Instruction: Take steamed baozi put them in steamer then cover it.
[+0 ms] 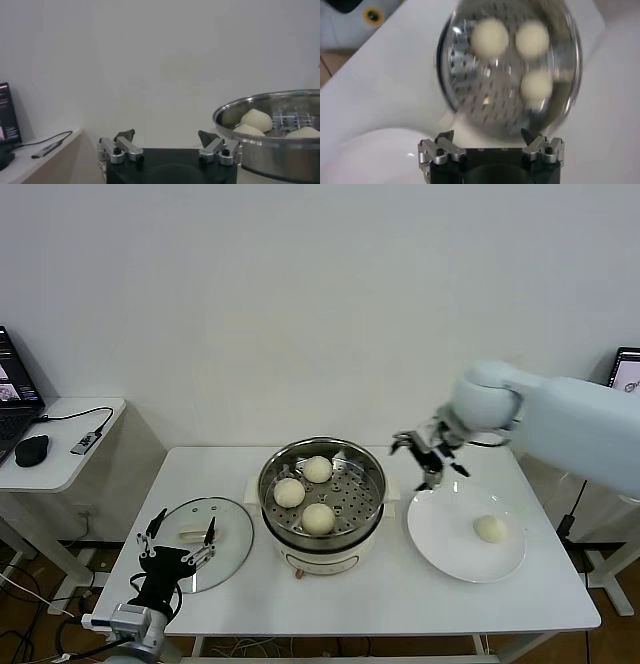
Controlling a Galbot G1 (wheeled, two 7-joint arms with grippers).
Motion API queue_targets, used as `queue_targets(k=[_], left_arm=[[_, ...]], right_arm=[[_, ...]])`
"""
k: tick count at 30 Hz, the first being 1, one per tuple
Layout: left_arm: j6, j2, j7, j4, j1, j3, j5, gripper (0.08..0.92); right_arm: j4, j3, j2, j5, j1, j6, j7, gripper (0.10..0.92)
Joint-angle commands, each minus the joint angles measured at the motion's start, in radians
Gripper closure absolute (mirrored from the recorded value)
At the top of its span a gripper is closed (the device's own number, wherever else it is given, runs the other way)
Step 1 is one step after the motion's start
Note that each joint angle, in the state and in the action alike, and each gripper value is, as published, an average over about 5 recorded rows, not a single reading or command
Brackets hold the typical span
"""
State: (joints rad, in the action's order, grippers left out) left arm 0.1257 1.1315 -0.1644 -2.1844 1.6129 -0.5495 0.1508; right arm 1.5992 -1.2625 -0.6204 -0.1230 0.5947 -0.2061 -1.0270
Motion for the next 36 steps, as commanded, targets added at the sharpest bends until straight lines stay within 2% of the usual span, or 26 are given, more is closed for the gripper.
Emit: queue_targets(k=[1, 6, 14, 27, 36], left_arm=[[0.0, -0.006, 0.001, 0.002, -0.006, 0.014, 0.002, 0.177], [0.0, -0.003, 0.0, 0.002, -0.001, 0.015, -0.003, 0.177], [0.003, -0.003, 0.001, -0.013, 0.014, 0.008, -0.003, 0.177], [0.005, -0.005, 0.002, -0.013, 0.022, -0.011, 0.005, 0.177], [0.005, -0.002, 0.003, -0.003, 0.017, -0.008, 0.004, 0.177]], right_arm=[[-0.06, 0.195, 0.265, 0.135, -0.246, -0.015, -0.07, 0.203], [-0.168, 0.391, 0.242, 0.188, -0.448, 0.041, -0.084, 0.203], [-0.342, 0.595, 0.121, 0.289, -0.676, 0.071, -0.083, 0.203], [-0.543, 0.712, -0.045, 0.404, -0.779, 0.078, -0.045, 0.203], [-0.574, 0.74, -0.069, 0.416, -0.808, 0.076, -0.041, 0.203]])
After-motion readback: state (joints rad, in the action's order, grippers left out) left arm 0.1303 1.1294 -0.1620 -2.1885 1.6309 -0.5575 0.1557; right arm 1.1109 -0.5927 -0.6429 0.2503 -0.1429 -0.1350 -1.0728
